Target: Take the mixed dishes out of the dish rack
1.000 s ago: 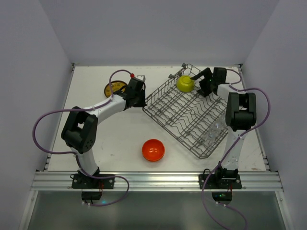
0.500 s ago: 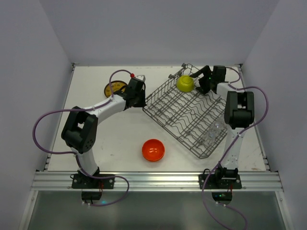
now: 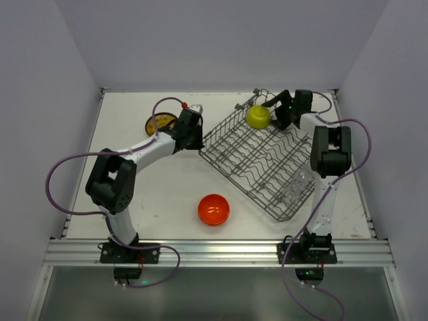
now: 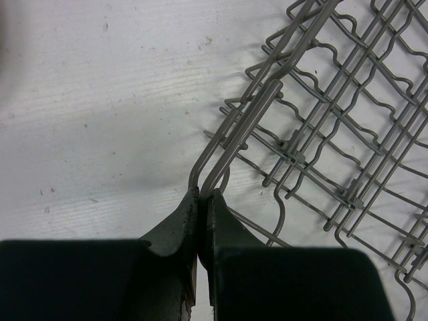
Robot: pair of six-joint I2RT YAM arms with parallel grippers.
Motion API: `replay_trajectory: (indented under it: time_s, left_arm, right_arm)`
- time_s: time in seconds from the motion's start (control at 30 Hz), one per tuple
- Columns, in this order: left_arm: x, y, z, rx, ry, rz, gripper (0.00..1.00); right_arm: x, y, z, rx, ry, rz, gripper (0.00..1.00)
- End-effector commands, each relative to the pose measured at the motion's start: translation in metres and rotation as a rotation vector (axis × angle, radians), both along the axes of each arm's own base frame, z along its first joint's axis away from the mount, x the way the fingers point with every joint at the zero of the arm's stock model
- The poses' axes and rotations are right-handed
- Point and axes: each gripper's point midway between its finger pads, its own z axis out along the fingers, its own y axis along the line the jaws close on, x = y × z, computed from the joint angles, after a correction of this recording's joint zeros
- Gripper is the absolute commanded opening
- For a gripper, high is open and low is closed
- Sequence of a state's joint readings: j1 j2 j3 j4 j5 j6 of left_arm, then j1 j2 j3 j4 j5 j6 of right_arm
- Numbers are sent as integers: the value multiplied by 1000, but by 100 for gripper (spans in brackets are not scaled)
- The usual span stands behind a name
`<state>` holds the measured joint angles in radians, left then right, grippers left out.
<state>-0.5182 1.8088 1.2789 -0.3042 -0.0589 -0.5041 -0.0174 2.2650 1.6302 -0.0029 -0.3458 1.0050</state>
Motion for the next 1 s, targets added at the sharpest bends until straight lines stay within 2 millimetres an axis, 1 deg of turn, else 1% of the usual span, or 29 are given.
replay_trajectory:
  time_s: [0.0, 0.03, 0.17, 0.27, 0.3, 0.4, 0.43, 0.53, 0.67, 0.83, 0.97]
  left_arm:
    - [15, -9, 24, -38, -68, -1, 0]
    - [16, -9, 24, -39, -69, 1, 0]
    - [16, -9, 23, -38, -66, 1, 0]
    - [15, -9, 21, -35, -62, 1, 0]
    - [15, -9, 21, -36, -61, 0, 0]
    - [15, -10, 21, -38, -61, -2, 0]
    - [15, -10, 21, -38, -61, -2, 0]
    - [15, -10, 23, -40, -63, -4, 0]
    - [15, -10, 22, -40, -62, -6, 0]
    - [15, -11, 22, -43, -61, -9, 0]
    - [14, -12, 21, -44, -59, -11, 0]
  right_arm:
    - [3, 11, 1, 17, 1, 45, 99]
    - [3, 13, 1, 21, -4, 56, 99]
    - [2, 10, 1, -3, 1, 50, 99]
    - [-3, 14, 8, 21, -21, 68, 99]
    - [-2, 16, 17, 29, -61, 73, 99]
    - [-6, 24, 30, 78, -115, 99, 99]
    - [-6, 25, 39, 90, -140, 106, 99]
    - [-6, 29, 55, 112, -185, 119, 99]
    - [-6, 31, 66, 125, -213, 131, 99]
    - [-9, 35, 70, 152, -222, 142, 99]
    - [-13, 36, 73, 174, -236, 140, 97]
